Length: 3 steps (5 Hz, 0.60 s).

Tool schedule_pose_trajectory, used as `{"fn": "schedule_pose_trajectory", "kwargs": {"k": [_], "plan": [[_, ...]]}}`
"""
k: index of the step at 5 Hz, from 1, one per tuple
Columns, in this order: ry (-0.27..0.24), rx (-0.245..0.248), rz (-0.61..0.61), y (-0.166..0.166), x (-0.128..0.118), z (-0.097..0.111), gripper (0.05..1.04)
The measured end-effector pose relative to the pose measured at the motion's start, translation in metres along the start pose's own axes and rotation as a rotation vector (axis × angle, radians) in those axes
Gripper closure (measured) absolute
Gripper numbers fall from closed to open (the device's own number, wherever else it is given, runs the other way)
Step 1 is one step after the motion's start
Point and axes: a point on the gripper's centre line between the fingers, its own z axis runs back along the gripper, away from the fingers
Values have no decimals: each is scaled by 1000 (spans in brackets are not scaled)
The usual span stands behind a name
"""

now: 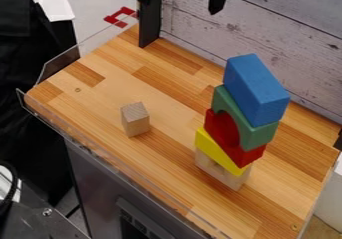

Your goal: Remove the blue block from the tower and put it in the table

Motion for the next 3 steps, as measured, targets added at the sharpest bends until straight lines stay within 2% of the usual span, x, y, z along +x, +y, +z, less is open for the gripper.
{"fn": "schedule_pose_trajectory", "kwargs": {"k": [1,3], "plan": [[23,12,4,1,0,-6,84],[-11,-12,37,-16,-3,-7,84]]}}
